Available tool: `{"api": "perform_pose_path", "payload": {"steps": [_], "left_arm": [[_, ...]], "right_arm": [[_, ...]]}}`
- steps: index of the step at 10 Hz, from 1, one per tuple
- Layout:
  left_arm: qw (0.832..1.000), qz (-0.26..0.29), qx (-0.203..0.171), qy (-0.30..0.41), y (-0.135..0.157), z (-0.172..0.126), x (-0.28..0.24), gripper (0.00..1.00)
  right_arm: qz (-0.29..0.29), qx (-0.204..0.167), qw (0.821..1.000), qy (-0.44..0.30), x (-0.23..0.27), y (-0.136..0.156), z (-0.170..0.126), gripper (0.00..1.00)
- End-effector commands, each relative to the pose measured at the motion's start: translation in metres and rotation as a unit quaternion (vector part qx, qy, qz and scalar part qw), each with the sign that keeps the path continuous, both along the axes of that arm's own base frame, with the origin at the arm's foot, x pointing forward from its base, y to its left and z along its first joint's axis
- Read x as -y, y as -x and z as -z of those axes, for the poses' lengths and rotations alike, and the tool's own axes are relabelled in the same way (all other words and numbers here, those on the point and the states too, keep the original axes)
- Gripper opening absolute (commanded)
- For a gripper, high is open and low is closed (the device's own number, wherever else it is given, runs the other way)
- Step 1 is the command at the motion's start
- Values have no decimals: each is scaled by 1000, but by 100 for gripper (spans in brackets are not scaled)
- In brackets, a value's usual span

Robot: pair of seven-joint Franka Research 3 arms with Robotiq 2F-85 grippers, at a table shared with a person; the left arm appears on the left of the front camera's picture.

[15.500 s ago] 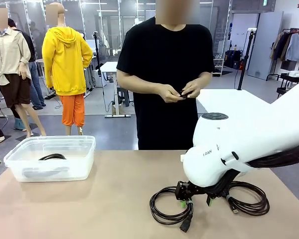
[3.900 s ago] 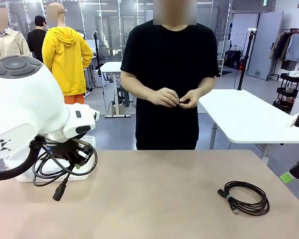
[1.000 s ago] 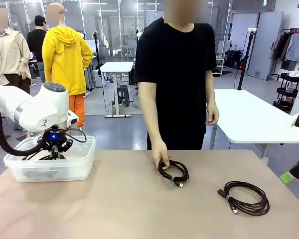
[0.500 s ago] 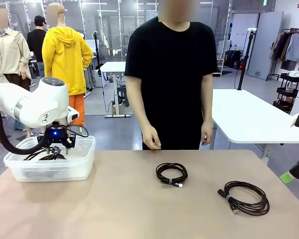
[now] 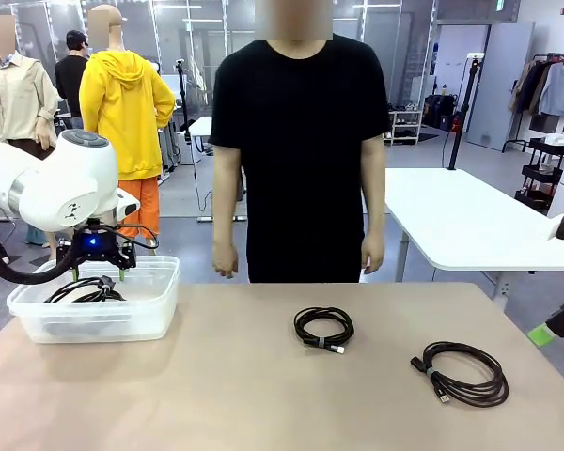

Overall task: Organize and store the cables.
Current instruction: Place the Power Cable into the Organizing box, then place the USB Extension Cable into the Organizing box.

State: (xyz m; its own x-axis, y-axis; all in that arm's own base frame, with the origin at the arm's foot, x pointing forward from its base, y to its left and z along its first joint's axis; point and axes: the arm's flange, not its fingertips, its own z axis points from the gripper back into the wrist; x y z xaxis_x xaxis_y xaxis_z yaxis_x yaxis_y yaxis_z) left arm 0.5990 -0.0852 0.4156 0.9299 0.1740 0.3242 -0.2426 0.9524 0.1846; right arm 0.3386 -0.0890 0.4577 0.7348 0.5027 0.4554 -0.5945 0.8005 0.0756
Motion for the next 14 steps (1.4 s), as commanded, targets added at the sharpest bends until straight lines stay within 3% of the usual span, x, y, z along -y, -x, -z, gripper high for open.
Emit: {"api": "perform_pose_path", "payload": {"steps": [1,11,13,14], "left_arm": [[1000,3,-2,-1,-7,8,3,100],[1000,1,-6,-1,-3,9,2,100],[997,59,-36,27,3,-42,-3,100],[992,107,-69,2,18,-61,-13,100]], "right_arm": [[7,-4,1000,-3,-1,-1,0,100],[7,-4,1000,-3,-1,-1,0,100],[7,-4,1000,-3,-1,-1,0,100],[7,-4,1000,-3,-1,-1,0,100]]}}
